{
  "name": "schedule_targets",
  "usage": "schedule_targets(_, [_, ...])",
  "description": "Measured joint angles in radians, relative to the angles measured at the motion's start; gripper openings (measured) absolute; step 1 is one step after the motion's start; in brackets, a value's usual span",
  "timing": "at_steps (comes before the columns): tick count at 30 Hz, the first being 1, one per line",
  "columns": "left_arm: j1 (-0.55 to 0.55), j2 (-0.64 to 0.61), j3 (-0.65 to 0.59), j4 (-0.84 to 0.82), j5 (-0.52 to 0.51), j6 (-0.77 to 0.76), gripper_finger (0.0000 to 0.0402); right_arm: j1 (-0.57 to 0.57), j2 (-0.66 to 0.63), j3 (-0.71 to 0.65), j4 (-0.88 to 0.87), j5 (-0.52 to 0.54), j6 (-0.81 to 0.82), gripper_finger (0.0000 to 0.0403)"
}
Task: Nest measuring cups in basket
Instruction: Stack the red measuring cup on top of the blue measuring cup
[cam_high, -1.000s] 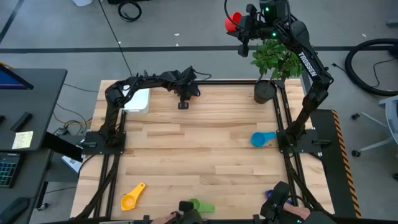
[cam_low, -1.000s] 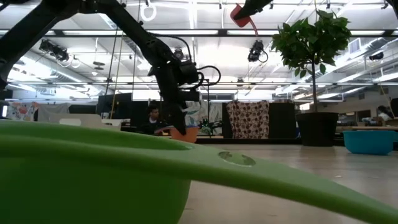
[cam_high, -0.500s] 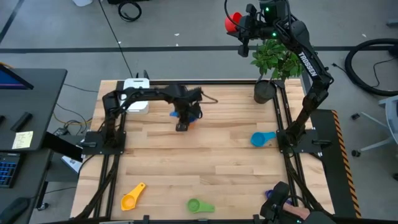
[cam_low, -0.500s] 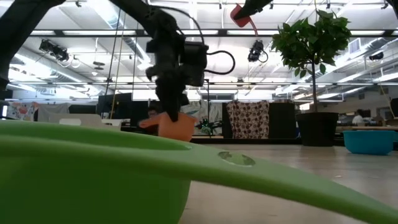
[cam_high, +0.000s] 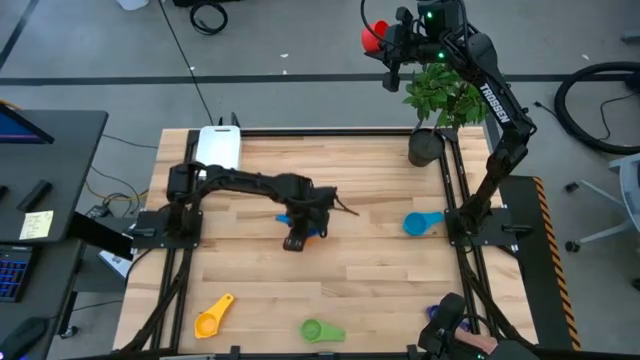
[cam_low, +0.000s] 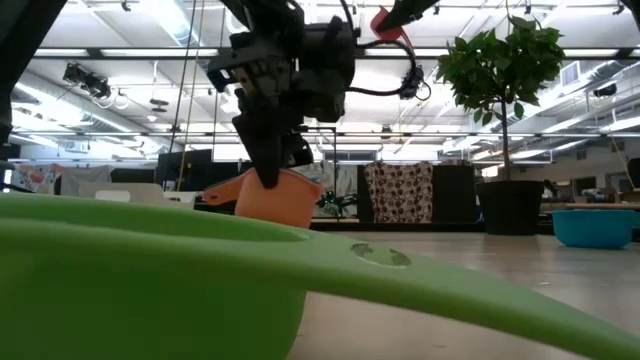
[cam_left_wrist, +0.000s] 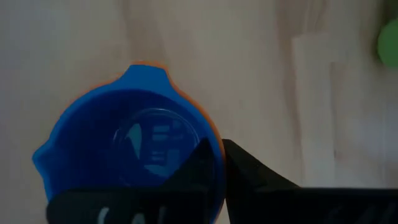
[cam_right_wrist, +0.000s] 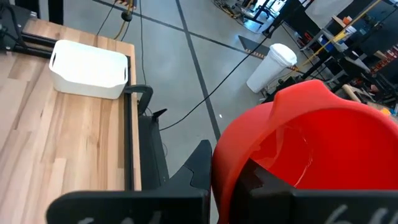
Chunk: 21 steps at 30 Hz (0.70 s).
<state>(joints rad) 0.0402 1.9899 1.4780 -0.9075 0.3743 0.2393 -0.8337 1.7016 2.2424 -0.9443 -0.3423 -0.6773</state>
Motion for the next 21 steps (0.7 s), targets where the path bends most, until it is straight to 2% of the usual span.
schedule_targets(14, [-0.045, 0.032, 0.003, 0.045, -0.056, 0.155, 0.002, 0.0, 0.0, 0.0, -0.001, -0.017, -0.004, 0.002])
schedule_targets(21, [-0.042, 0.037, 0.001, 0.04, -0.072, 0.475, 0.002, 0.0, 0.0, 0.0, -0.001, -0.019, -0.031, 0.002])
